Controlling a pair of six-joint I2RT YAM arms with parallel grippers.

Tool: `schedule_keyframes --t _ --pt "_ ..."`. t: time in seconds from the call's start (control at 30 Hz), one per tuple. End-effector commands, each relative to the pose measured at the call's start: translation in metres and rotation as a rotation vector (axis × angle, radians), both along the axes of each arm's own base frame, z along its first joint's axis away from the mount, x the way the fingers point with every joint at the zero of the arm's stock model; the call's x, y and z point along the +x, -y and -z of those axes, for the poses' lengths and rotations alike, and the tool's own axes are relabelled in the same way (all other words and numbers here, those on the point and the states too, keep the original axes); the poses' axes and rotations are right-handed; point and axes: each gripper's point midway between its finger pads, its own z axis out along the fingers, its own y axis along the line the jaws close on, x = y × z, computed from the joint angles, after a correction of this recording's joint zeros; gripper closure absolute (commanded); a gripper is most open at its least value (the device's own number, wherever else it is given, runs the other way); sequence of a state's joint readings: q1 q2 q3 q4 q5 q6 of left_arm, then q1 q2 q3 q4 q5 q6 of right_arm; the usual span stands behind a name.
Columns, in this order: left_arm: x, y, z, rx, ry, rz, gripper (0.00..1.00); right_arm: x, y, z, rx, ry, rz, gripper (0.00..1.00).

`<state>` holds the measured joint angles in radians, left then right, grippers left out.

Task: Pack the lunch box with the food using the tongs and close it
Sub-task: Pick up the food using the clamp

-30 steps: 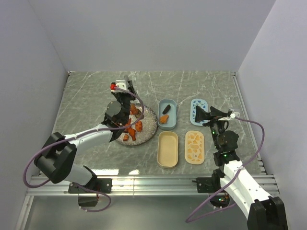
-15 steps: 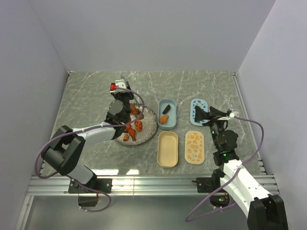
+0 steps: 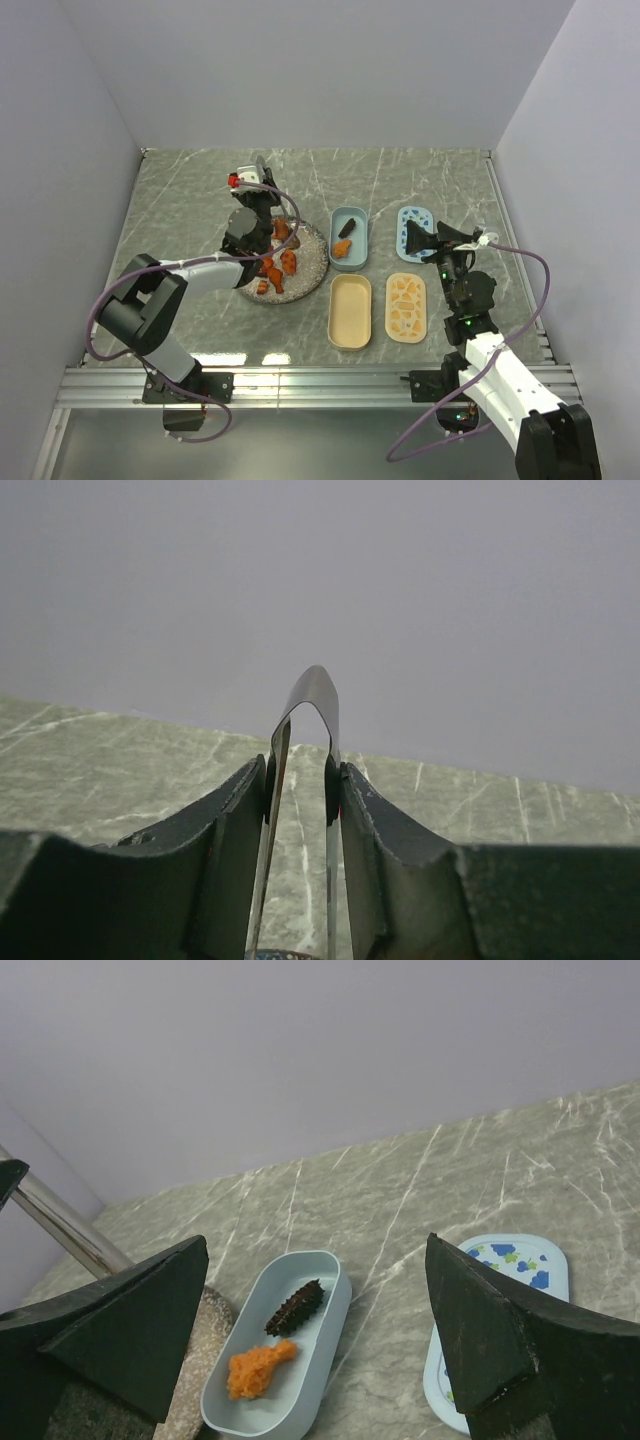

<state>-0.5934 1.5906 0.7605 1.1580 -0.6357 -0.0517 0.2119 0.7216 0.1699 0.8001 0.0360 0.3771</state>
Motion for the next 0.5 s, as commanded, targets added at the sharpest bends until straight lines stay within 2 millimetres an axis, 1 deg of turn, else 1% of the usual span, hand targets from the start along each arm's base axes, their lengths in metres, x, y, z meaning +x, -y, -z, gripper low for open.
schedule_keyframes --t 0.0,0.2,0.4,0.47 --pt "0.003 0.014 -0.012 -0.064 0.035 0.071 0.61 -0.001 -0.002 -0.017 0.003 0.055 -0.006 0.04" --pt "0.009 0.023 -0.007 -0.054 0.016 0.093 0.62 -0.002 -0.002 -0.017 0.003 0.055 -0.004 0.04" --pt "0.014 0.023 0.001 -0.041 -0.005 0.079 0.62 -0.002 -0.002 -0.017 0.003 0.057 -0.006 0.04" --pt "0.014 0.023 0.004 -0.031 -0.01 0.079 0.68 -0.001 -0.002 -0.016 0.003 0.054 -0.006 0.04"
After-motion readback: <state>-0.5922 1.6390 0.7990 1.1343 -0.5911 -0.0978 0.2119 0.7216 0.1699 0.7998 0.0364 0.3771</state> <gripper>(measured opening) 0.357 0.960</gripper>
